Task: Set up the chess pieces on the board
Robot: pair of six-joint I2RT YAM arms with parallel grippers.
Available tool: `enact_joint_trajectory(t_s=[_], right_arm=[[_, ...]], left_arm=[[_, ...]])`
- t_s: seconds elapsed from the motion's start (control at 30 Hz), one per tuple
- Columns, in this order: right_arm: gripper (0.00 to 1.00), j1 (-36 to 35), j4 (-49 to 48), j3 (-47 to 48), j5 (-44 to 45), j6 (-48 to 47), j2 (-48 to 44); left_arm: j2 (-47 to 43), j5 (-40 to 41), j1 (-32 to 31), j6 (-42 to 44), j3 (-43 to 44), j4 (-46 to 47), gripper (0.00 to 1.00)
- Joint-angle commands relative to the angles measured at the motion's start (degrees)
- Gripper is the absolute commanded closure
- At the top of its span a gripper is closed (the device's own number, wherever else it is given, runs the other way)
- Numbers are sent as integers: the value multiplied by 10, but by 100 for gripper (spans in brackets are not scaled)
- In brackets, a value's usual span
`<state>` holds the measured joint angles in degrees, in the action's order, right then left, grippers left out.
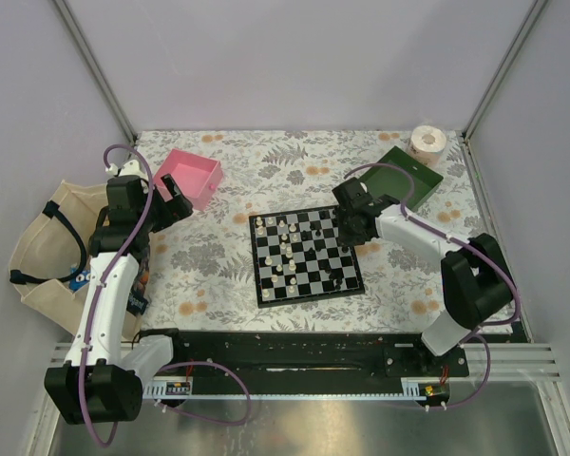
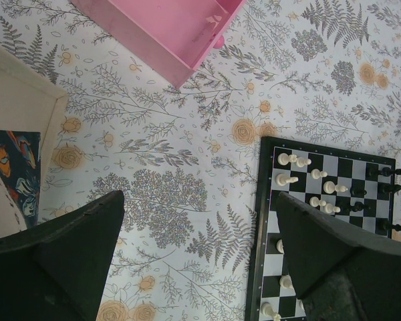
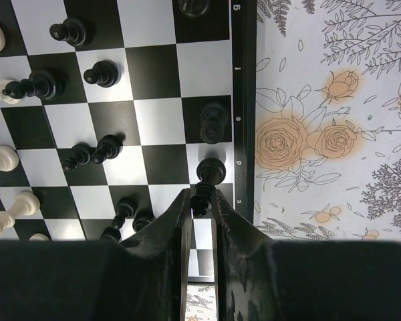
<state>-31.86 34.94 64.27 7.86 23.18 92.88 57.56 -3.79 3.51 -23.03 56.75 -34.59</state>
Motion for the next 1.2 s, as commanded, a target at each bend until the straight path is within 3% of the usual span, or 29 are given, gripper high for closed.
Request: enact_joint_trajectory(t_s=[0.0, 0.3, 0.47, 0.77, 0.83, 1.17], right_arm=[[81, 3, -22, 3, -1, -5, 11], [78, 3, -25, -5, 5, -7, 15], [68, 3, -25, -6, 8, -7, 13], [60, 4, -9, 7, 20, -14, -4], [54, 3, -7, 8, 24, -16, -16], [43, 4, -2, 37, 26, -24, -69]], left_arm=[[-3, -11, 4, -6, 4, 21, 1], [-3, -12, 4, -6, 3, 22, 1], [-3, -12, 4, -6, 3, 21, 1], [-4, -12, 4, -6, 3, 21, 1], [-4, -11, 4, -6, 3, 21, 1], [-3, -12, 4, -5, 4, 20, 1]])
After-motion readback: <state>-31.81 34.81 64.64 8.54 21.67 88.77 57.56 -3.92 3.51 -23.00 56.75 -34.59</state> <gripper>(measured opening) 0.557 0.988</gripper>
